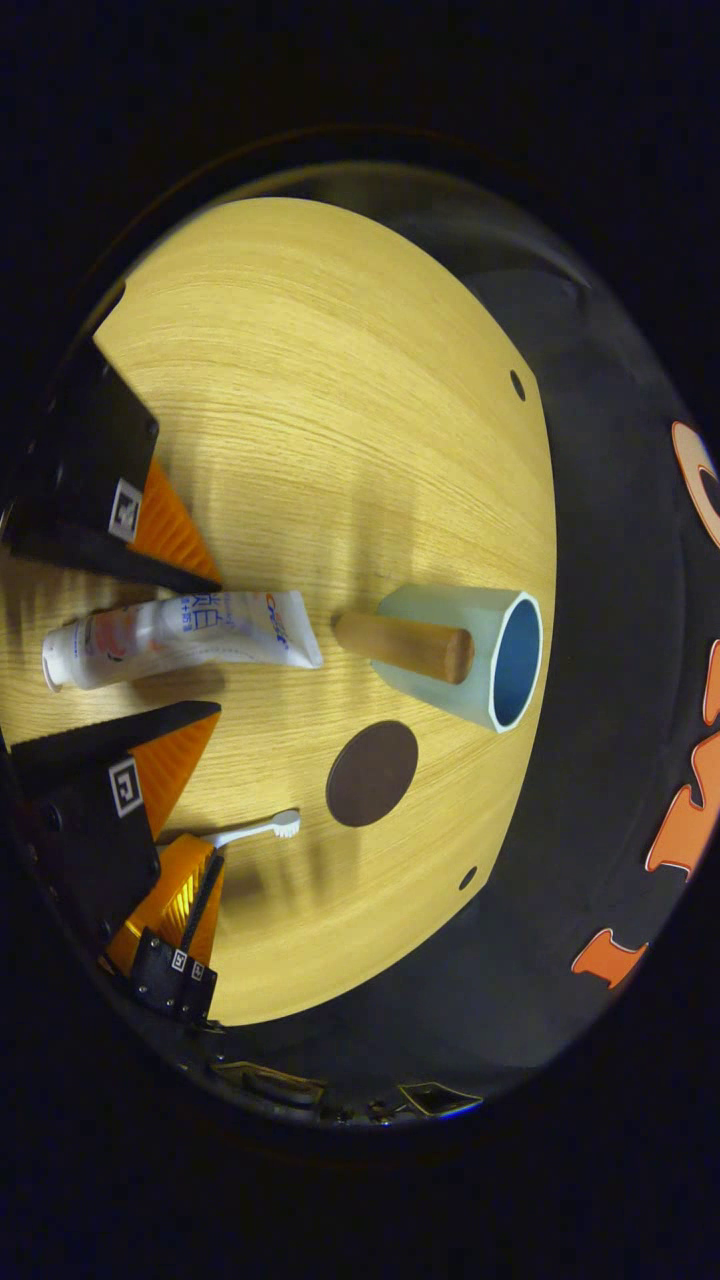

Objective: Put the toothbrush and toothpaste on the desktop into the cup, then pick up the cup and place it on the coaster on the desktop.

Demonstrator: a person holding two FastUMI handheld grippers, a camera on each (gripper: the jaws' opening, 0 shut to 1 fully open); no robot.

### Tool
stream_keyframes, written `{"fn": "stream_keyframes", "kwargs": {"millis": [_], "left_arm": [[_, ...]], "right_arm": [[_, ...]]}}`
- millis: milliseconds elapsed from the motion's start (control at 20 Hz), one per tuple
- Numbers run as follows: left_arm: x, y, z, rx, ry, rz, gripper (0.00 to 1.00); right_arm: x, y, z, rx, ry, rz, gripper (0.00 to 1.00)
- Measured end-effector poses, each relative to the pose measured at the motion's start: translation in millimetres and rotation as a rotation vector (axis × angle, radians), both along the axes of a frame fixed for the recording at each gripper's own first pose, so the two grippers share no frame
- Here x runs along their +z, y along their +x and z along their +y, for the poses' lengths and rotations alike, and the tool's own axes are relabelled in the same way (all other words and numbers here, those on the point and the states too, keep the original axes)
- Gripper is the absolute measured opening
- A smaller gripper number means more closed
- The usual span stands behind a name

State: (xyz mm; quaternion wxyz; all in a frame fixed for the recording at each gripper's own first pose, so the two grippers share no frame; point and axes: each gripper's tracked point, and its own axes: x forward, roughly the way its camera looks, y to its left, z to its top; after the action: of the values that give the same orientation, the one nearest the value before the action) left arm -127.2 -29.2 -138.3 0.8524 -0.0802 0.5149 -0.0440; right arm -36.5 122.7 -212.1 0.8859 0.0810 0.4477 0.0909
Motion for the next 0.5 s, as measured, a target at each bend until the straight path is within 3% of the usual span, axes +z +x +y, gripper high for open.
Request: {"fn": "stream_keyframes", "kwargs": {"millis": [50,150,250,450,500], "left_arm": [[-6,4,-2,0.011,-0.005,-0.004,0.39],[-2,1,-3,0.015,-0.021,0.003,0.39],[-3,-1,-8,0.025,-0.048,0.025,0.2],[0,-4,-19,0.008,-0.112,0.018,0.14],[0,-3,-24,0.004,-0.127,0.021,0.19]], "right_arm": [[1,0,0,0.0,0.008,-0.002,0.04],[7,1,0,-0.003,0.033,-0.019,0.04],[15,4,-1,-0.008,0.054,-0.042,0.04],[28,9,0,-0.007,0.096,-0.088,0.04],[32,9,0,-0.003,0.107,-0.1,0.04]]}}
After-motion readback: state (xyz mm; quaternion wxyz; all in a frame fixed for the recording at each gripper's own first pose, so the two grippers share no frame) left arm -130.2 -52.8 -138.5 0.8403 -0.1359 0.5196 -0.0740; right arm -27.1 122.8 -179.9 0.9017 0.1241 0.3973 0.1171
